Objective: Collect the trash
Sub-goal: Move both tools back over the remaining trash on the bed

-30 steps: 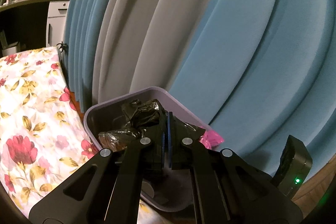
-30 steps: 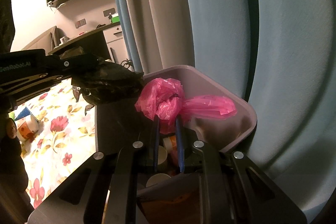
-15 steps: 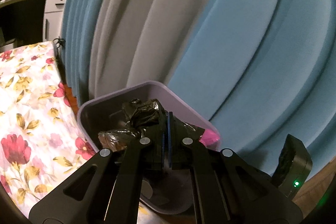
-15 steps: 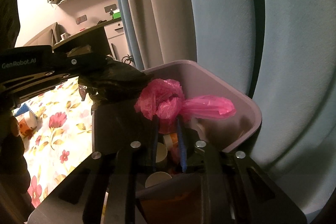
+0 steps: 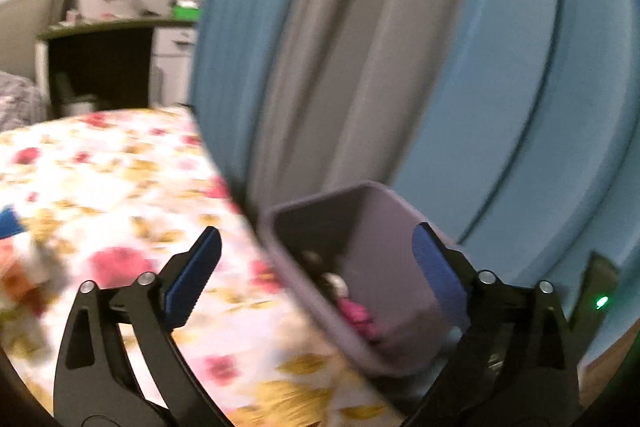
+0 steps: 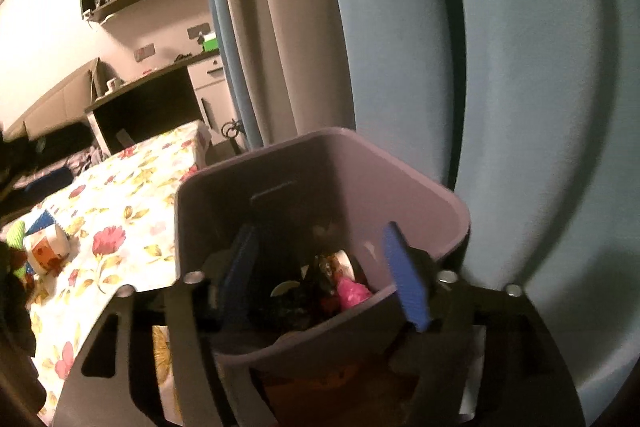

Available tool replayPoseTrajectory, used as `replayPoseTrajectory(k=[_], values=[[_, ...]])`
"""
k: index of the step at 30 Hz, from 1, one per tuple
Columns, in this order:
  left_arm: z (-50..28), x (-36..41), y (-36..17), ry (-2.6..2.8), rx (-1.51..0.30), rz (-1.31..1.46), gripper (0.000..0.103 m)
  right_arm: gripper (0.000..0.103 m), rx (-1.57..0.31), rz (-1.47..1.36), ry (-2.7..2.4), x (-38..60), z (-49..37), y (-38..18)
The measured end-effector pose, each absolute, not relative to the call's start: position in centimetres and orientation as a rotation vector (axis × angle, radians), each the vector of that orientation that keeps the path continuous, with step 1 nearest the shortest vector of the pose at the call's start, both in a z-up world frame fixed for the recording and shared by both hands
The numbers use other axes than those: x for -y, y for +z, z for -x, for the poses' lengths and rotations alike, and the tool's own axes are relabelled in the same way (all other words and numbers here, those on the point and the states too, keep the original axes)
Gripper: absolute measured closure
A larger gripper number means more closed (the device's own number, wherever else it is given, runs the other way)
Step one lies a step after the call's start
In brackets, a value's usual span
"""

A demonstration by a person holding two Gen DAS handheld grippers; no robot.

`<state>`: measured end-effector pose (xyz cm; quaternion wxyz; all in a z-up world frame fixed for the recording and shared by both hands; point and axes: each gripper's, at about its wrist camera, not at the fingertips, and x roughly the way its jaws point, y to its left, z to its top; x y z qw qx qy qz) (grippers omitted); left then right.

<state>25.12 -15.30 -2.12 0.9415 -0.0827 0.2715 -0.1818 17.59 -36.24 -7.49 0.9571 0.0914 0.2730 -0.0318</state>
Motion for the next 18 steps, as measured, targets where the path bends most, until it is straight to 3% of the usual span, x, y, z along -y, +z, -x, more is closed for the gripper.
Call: replayPoseTrajectory(k=[6, 18], values=[[-21.5, 9.0, -1.7, -0.194, -0.514, 0.147, 0.006, 0.022, -0.522, -0.186, -0.057, 34.4, -16.4, -6.2], [-13.6, -6.2, -2.3, 0.164, -0.5, 0.204, 0.006, 0.021, -0.498, -0.098, 0.154, 22.8, -14.3, -3.7]])
